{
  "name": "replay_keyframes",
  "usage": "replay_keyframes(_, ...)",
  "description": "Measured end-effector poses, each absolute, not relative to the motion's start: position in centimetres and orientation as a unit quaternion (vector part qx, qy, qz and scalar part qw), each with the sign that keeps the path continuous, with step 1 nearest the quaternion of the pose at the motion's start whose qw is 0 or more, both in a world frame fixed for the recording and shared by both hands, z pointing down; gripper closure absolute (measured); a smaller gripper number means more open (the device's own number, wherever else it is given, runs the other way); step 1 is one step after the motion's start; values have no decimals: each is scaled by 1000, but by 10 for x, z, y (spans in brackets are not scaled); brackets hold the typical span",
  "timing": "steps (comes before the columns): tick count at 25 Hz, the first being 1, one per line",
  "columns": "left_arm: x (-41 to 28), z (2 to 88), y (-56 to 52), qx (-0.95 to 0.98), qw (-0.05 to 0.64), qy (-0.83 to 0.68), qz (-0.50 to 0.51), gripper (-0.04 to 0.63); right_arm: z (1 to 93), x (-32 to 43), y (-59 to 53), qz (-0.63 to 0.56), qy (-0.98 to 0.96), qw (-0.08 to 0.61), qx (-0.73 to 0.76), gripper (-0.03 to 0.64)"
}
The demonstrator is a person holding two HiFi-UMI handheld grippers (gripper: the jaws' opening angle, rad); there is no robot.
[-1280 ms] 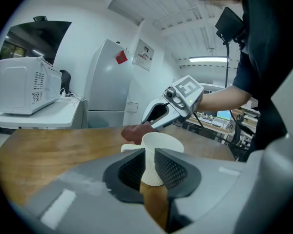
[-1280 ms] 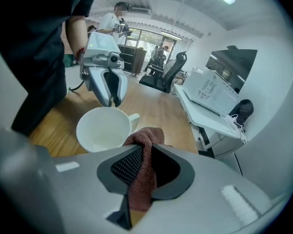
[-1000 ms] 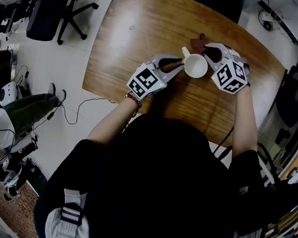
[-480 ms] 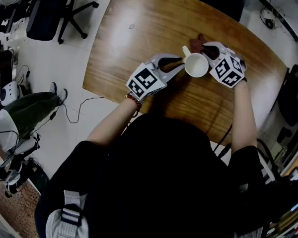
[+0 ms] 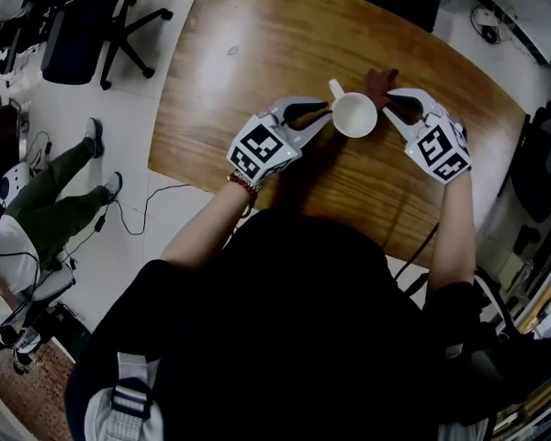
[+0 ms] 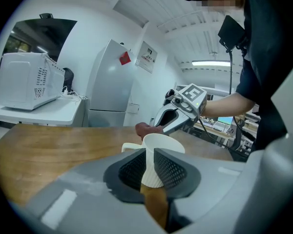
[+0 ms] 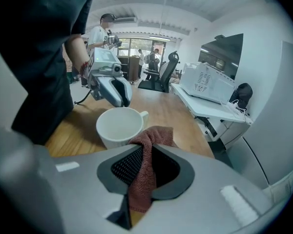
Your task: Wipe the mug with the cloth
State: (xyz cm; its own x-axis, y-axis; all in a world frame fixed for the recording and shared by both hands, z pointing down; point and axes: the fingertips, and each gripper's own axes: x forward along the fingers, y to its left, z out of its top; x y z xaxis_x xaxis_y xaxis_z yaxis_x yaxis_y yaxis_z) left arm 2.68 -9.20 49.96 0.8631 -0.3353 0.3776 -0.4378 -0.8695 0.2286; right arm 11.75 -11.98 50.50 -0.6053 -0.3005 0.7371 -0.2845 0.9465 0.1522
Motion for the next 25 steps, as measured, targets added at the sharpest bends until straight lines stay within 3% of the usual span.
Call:
replay_keyframes(16,33,495,-92,952,160,-203,163,572,552,126,-101,19,-873,449,187,559)
replay_keyframes(25,31,497,-91,953,152,-203,164,572,520,128,-84,12,-880,432,196,558)
